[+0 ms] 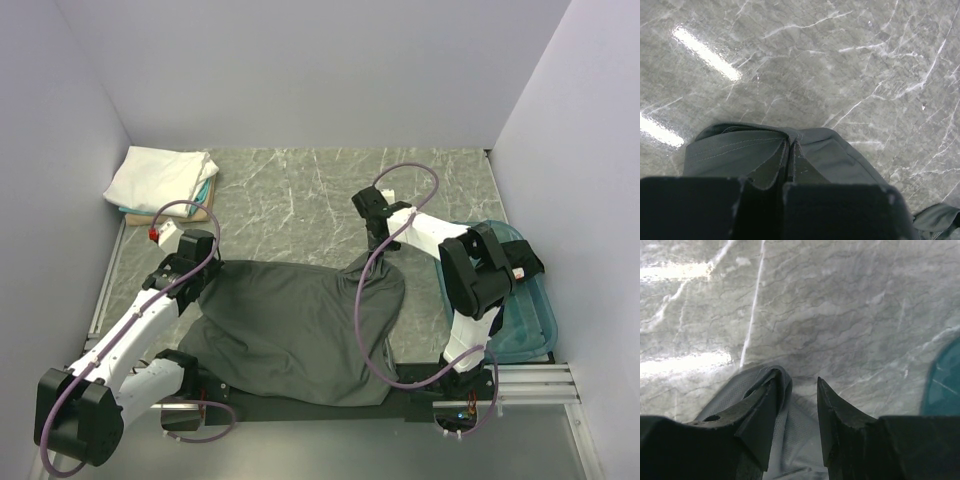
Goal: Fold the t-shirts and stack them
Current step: Flatten the tshirt out
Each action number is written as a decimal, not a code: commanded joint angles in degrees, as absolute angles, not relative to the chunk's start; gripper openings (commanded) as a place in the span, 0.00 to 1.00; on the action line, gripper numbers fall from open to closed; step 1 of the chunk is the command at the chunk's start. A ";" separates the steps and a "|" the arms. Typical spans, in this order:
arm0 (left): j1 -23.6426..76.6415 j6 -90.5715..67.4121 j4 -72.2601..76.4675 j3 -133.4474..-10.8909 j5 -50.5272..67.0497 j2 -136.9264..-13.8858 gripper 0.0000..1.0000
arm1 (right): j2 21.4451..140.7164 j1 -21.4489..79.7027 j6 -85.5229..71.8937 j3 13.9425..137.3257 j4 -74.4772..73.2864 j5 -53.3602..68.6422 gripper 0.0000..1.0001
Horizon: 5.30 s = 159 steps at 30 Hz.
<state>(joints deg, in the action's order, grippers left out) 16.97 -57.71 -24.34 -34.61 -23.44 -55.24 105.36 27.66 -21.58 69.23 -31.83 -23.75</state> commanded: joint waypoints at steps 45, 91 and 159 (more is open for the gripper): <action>16.79 -51.25 -32.08 -84.01 -24.45 -33.31 0.01 | 46.58 23.82 -15.29 100.88 -44.82 -8.19 0.00; 11.69 -49.30 -23.73 -71.99 -24.53 -89.75 0.99 | 98.45 13.09 -15.11 86.07 -24.52 -8.62 0.88; 9.14 -40.08 -32.17 -100.90 -4.31 -124.82 0.99 | 137.92 10.02 -7.91 134.66 -45.18 2.82 0.79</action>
